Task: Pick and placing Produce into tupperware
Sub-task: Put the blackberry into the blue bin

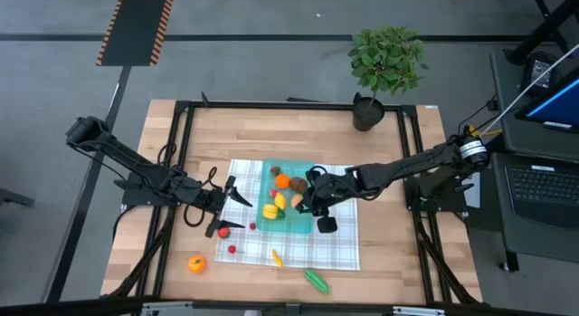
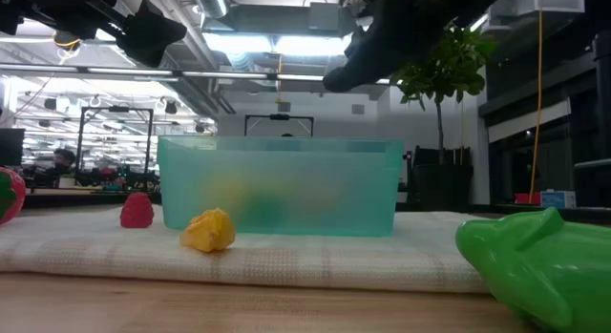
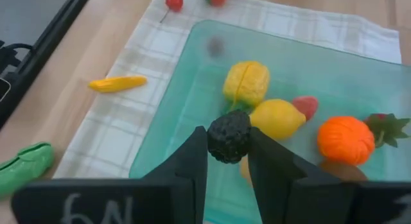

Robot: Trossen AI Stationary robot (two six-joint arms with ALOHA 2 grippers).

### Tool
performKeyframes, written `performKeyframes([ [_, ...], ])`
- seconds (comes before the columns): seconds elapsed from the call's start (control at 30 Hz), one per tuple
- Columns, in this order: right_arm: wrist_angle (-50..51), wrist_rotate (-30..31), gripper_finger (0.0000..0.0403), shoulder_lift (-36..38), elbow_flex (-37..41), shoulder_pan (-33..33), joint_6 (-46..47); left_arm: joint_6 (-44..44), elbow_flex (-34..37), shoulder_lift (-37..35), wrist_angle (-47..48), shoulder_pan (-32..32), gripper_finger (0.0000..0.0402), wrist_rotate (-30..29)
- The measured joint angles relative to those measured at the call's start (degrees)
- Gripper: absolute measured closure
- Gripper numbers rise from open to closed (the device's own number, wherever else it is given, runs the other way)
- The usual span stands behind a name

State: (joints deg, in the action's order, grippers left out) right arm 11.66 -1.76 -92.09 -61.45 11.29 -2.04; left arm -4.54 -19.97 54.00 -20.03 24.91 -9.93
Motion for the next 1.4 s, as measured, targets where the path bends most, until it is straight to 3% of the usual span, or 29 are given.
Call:
performKeyframes([
  [0.57,-0.35,0.14,0.0310,-0.28,0.00,-2.39,-2.14,0.00,0.00,0.00,0.00,-0.02,0.0104,0.00],
  [1.07,-6.36,0.08,0.0310,-9.27,0.05,-5.81,-4.59,0.00,0.00,0.00,0.02,0.00,0.0104,0.02],
  [1.4,-8.05,0.02,0.0310,-10.60,0.09,-6.68,-4.66,0.00,0.00,-0.01,0.02,0.00,0.0104,0.00],
])
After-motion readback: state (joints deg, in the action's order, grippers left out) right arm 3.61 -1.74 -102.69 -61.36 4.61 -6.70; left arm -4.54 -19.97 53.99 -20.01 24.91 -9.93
